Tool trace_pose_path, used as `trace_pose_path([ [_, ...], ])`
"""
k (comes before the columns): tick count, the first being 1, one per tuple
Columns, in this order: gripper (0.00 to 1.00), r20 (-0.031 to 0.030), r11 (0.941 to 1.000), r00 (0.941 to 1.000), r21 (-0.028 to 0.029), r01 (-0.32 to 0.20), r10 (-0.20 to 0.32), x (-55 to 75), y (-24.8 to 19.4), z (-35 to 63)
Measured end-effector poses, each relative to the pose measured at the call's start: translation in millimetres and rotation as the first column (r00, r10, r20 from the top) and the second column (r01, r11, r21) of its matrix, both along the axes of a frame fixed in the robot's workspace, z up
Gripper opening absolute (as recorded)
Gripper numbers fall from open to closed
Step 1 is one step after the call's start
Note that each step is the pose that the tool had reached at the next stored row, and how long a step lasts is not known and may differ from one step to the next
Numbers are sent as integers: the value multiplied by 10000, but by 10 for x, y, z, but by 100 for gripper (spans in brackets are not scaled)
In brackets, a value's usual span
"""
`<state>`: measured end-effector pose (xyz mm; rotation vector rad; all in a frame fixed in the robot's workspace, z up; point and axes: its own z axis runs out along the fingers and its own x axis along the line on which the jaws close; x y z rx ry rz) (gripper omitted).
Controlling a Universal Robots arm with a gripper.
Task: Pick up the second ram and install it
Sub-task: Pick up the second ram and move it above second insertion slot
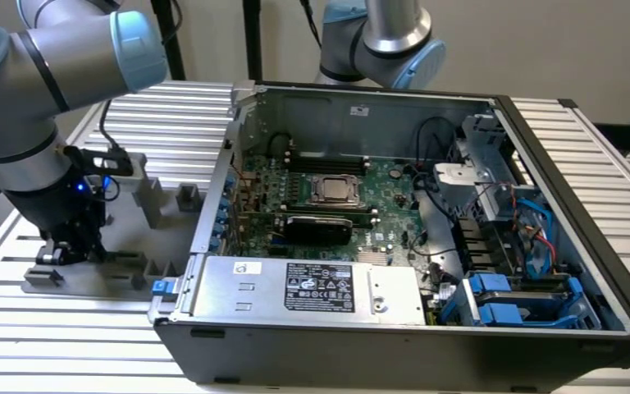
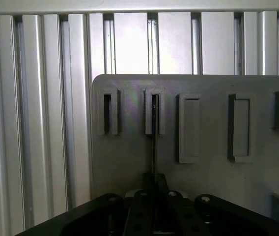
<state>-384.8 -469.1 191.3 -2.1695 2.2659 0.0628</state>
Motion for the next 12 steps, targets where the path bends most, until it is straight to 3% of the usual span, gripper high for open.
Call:
trace_pose_path([
  [12,14,-1,10000,10000,-1,0,0,-1,0,82],
])
